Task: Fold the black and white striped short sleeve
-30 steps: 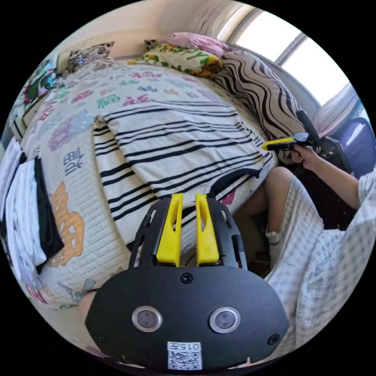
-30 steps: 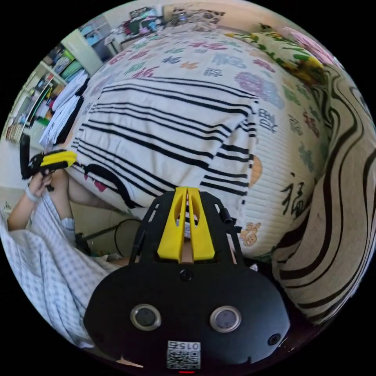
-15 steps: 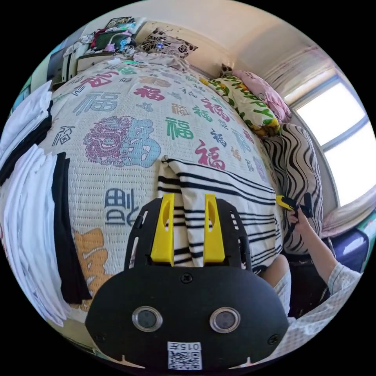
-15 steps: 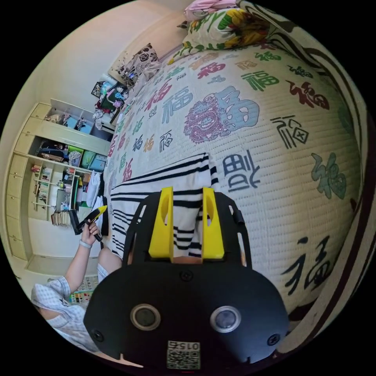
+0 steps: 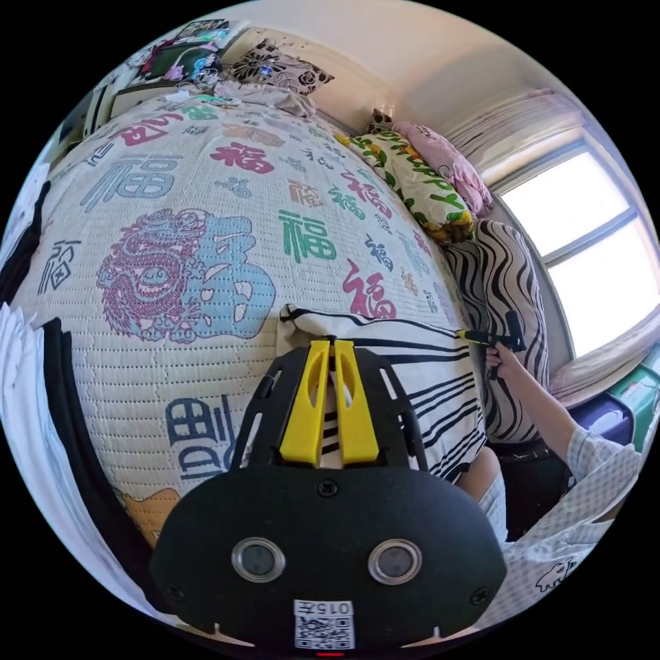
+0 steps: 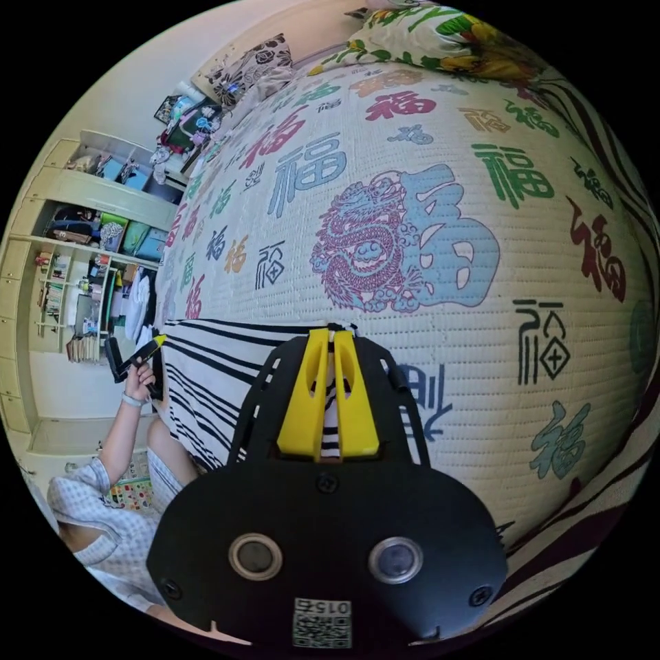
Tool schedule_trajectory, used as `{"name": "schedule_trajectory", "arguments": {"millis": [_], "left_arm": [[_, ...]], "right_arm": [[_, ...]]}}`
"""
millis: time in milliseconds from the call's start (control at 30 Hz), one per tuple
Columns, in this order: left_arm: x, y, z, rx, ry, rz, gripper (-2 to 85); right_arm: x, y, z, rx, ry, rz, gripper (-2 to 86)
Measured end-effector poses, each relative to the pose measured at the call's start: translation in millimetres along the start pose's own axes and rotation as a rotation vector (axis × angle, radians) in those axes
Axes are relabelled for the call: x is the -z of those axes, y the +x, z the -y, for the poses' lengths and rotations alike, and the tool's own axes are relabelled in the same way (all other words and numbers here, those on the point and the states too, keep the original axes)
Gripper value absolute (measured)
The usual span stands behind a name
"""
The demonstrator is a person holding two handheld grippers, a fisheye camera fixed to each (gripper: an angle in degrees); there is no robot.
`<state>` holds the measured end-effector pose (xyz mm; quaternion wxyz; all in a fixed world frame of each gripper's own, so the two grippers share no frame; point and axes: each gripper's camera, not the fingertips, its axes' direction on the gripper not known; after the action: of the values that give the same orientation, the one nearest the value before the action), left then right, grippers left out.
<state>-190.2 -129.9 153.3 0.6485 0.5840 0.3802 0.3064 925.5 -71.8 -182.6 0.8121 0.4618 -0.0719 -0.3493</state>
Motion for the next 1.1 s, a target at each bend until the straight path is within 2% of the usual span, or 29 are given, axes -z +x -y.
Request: {"name": "schedule_trajectory", "arguments": {"millis": [167,300,500,567,667,733,900,1100], "left_arm": [[9.6,-1.4,-14.4,0.023,-0.027,0.050,5.7],[59.7,12.9,-69.8,0.029,0.032,0.068,8.3],[78.9,51.4,-179.4,0.089,-0.062,-0.013,9.8],[73.0,61.0,-197.9,0.096,-0.080,-0.038,9.8],[61.6,65.1,-209.9,0.143,-0.067,-0.102,9.5],[53.4,64.2,-210.2,0.160,-0.069,-0.072,7.8],[66.1,69.0,-213.2,0.135,-0.052,-0.091,1.3],[85.5,83.9,-232.0,0.070,-0.016,-0.052,1.8]], "right_arm": [[-35.1,-27.8,-3.2,0.013,-0.045,-0.059,2.8],[-39.1,-68.7,-53.5,0.102,-0.043,-0.177,7.2],[-107.8,-180.5,-176.3,0.349,-0.087,-0.059,8.9],[-150.6,-214.0,-204.4,0.420,-0.145,-0.074,9.5],[-222.6,-258.5,-236.6,0.531,-0.219,-0.258,10.4],[-261.6,-284.9,-248.9,0.616,-0.197,-0.411,9.4],[-299.0,-312.8,-243.3,0.635,-0.225,-0.404,3.7],[-350.9,-341.2,-242.4,0.640,-0.267,-0.450,4.9]]}}
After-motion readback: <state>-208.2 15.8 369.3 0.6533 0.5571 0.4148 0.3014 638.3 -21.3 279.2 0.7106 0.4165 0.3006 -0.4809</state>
